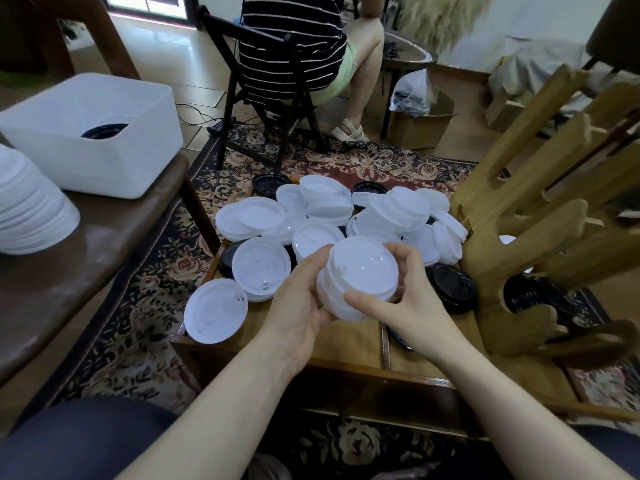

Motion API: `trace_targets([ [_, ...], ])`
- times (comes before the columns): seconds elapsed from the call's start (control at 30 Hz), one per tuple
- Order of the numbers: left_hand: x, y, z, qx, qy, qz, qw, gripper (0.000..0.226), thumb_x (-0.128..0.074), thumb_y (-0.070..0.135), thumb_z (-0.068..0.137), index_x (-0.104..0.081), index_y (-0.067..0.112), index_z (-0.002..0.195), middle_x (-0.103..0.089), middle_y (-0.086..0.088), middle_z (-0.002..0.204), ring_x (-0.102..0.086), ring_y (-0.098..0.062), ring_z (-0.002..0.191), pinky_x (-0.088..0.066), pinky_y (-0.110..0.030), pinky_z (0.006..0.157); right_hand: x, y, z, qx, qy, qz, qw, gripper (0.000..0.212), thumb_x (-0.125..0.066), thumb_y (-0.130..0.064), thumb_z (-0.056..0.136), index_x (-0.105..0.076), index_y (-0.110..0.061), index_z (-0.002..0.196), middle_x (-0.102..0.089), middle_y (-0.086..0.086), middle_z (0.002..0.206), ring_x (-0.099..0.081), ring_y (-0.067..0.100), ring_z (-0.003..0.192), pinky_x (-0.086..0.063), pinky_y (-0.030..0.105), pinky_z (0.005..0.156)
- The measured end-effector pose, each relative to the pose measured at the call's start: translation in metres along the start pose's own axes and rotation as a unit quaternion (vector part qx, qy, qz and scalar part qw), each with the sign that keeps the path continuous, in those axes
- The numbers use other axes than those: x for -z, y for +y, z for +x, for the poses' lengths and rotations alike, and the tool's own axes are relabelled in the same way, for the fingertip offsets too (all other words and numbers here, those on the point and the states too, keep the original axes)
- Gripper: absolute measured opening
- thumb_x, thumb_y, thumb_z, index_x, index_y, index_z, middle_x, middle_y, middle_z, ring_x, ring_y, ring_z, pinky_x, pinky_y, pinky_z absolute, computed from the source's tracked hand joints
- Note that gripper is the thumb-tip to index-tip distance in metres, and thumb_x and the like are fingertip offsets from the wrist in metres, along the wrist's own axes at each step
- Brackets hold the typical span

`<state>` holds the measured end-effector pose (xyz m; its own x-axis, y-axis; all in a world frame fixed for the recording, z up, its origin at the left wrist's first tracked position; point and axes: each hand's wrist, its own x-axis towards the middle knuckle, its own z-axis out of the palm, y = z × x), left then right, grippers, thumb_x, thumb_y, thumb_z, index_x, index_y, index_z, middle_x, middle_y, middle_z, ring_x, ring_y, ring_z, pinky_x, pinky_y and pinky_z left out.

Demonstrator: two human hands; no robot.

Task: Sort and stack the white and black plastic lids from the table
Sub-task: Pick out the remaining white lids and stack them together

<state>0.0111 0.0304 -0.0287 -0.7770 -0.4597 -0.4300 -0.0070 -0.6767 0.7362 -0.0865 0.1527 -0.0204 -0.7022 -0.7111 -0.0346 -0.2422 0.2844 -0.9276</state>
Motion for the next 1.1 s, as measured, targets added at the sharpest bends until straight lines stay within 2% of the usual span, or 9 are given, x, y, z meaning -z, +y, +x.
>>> trace_targets([
  [0.2, 0.0, -0.002, 0.0, -0.019, -0.009, -0.009, 1.0, 0.057, -0.071, 0.025, 0.076, -0.062, 0.018, 0.132, -0.07, -0.01, 0.125, -0.068, -0.027, 0.114, -0.057, -0.043, 0.088, -0.003, 0.0, -0.002, 0.001, -0.003, -0.016, 1.0, 0.077, -0.079, -0.043, 0.061, -0.034, -0.031, 0.122, -0.046, -0.024, 0.118, -0.047, -0.025, 0.099, -0.042, 0.003, 0.078],
  [0.33, 0.0, -0.002, 0.001, -0.021, 0.002, -0.049, 0.999, 0.045, -0.067, 0.011, 0.088, -0.061, 0.018, 0.132, -0.07, -0.011, 0.123, -0.07, -0.023, 0.1, -0.061, -0.031, 0.067, -0.002, 0.003, -0.002, -0.006, -0.015, -0.016, 1.0, 0.07, -0.083, -0.022, 0.074, -0.033, -0.026, 0.123, -0.046, -0.022, 0.118, -0.048, -0.024, 0.1, -0.043, 0.004, 0.081],
  [0.5, 0.0, -0.001, 0.003, -0.027, -0.002, -0.05, 0.998, 0.041, -0.064, 0.008, 0.091, -0.063, 0.019, 0.13, -0.07, -0.009, 0.122, -0.071, -0.018, 0.093, -0.059, -0.028, 0.062, -0.002, 0.005, -0.002, -0.003, -0.029, -0.013, 0.999, 0.075, -0.081, -0.017, 0.078, -0.029, -0.033, 0.13, -0.042, -0.024, 0.125, -0.047, -0.024, 0.105, -0.041, 0.003, 0.084],
  [0.67, 0.004, -0.007, 0.004, -0.026, -0.019, -0.012, 0.999, 0.044, -0.068, 0.01, 0.088, -0.064, 0.028, 0.128, -0.067, -0.008, 0.127, -0.071, -0.019, 0.094, -0.06, -0.031, 0.067, -0.001, 0.012, -0.002, -0.01, -0.033, -0.033, 0.999, 0.083, -0.082, -0.027, 0.077, -0.032, -0.032, 0.143, -0.045, -0.021, 0.131, -0.048, -0.014, 0.114, -0.044, 0.006, 0.087],
  [0.73, 0.006, -0.009, 0.004, -0.02, -0.03, 0.005, 0.999, 0.049, -0.07, 0.009, 0.085, -0.064, 0.03, 0.129, -0.066, -0.008, 0.129, -0.071, -0.021, 0.098, -0.06, -0.032, 0.066, -0.001, 0.017, -0.001, -0.016, -0.039, -0.035, 0.998, 0.085, -0.084, -0.032, 0.076, -0.031, -0.034, 0.142, -0.046, -0.019, 0.131, -0.05, -0.011, 0.113, -0.049, 0.011, 0.085],
  [0.83, 0.008, -0.01, 0.004, -0.022, -0.015, 0.01, 1.0, 0.057, -0.076, 0.01, 0.073, -0.066, 0.029, 0.126, -0.068, -0.009, 0.126, -0.071, -0.027, 0.104, -0.062, -0.04, 0.073, 0.004, 0.022, 0.003, -0.02, -0.075, -0.041, 0.996, 0.086, -0.084, -0.052, 0.066, -0.037, -0.039, 0.137, -0.049, -0.018, 0.133, -0.053, 0.0, 0.119, -0.05, 0.024, 0.094],
  [0.9, 0.01, -0.009, 0.006, -0.029, 0.009, 0.01, 1.0, 0.054, -0.077, 0.008, 0.073, -0.068, 0.029, 0.123, -0.068, -0.007, 0.126, -0.07, -0.029, 0.107, -0.061, -0.044, 0.08, 0.01, 0.024, 0.011, -0.031, -0.051, -0.027, 0.998, 0.075, -0.077, -0.063, 0.065, -0.049, -0.039, 0.13, -0.052, -0.016, 0.133, -0.057, 0.011, 0.119, -0.05, 0.033, 0.097],
  [0.97, 0.013, -0.009, 0.008, -0.031, 0.033, 0.005, 0.999, 0.05, -0.074, 0.004, 0.08, -0.068, 0.03, 0.122, -0.067, -0.004, 0.128, -0.068, -0.028, 0.11, -0.06, -0.043, 0.081, 0.018, 0.026, 0.021, -0.041, 0.011, -0.048, 0.998, 0.052, -0.065, -0.065, 0.079, -0.055, -0.038, 0.122, -0.052, -0.015, 0.132, -0.055, 0.014, 0.119, -0.046, 0.033, 0.099],
  [1.1, 0.017, -0.009, 0.011, -0.012, 0.06, -0.004, 0.998, 0.05, -0.071, 0.004, 0.082, -0.066, 0.029, 0.125, -0.066, -0.002, 0.129, -0.065, -0.028, 0.114, -0.059, -0.039, 0.078, 0.032, 0.044, 0.043, -0.055, 0.088, -0.167, 0.981, 0.033, -0.06, -0.038, 0.094, -0.056, -0.031, 0.126, -0.047, -0.006, 0.139, -0.036, 0.016, 0.136, -0.036, 0.042, 0.111],
])
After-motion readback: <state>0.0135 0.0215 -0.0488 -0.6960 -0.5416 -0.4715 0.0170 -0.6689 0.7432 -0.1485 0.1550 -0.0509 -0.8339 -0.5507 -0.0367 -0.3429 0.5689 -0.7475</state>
